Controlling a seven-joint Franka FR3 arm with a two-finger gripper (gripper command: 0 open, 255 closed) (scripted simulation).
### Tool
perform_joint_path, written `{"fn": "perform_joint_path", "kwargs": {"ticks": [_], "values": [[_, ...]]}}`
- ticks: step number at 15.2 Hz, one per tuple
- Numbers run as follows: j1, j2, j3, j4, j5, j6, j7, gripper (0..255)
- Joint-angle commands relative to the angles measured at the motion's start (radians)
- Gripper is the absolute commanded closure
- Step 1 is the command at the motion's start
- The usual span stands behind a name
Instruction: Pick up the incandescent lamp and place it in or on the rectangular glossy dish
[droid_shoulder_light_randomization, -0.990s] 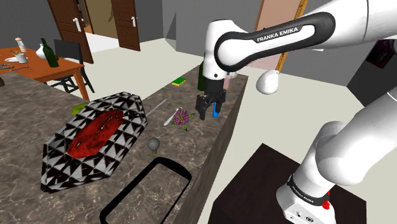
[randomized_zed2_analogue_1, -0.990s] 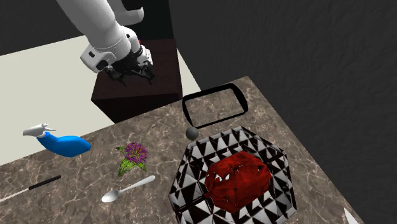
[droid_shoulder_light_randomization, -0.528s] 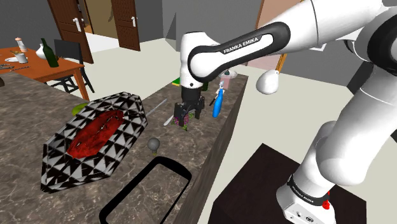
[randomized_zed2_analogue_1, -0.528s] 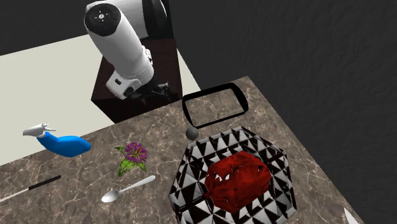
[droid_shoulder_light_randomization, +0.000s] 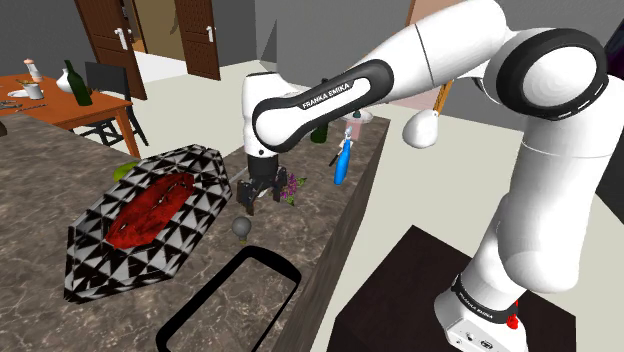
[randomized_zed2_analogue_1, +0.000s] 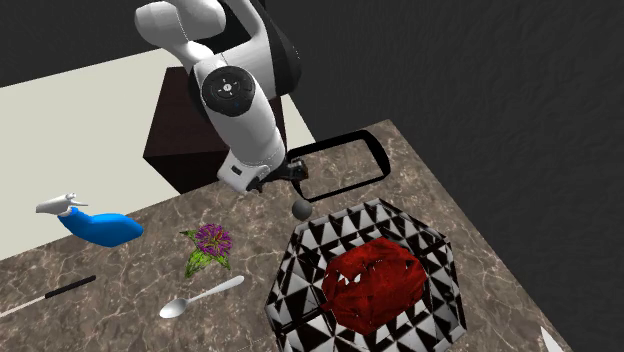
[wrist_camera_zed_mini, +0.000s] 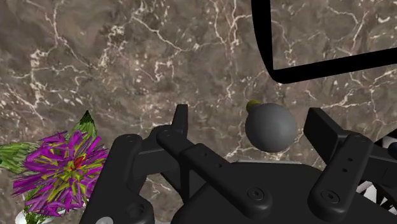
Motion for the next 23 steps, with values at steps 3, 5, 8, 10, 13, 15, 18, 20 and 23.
{"fn": "perform_joint_path", "kwargs": {"ticks": [3, 5, 8, 10, 13, 15, 18, 20, 23], "values": [[0.041, 0.157, 0.010, 0.162, -0.035, -0.003, 0.031, 0], [0.048, 0.180, 0.010, 0.174, -0.040, 0.008, 0.034, 0], [0.051, 0.197, 0.009, 0.157, -0.043, 0.042, 0.036, 0], [0.054, 0.209, 0.008, 0.147, -0.045, 0.064, 0.038, 0], [0.056, 0.219, 0.008, 0.139, -0.047, 0.082, 0.039, 0], [0.056, 0.219, 0.008, 0.139, -0.047, 0.082, 0.039, 0], [0.056, 0.219, 0.008, 0.139, -0.047, 0.082, 0.039, 0], [0.056, 0.219, 0.008, 0.139, -0.047, 0.082, 0.039, 255], [0.056, 0.219, 0.008, 0.139, -0.047, 0.082, 0.039, 255]]}}
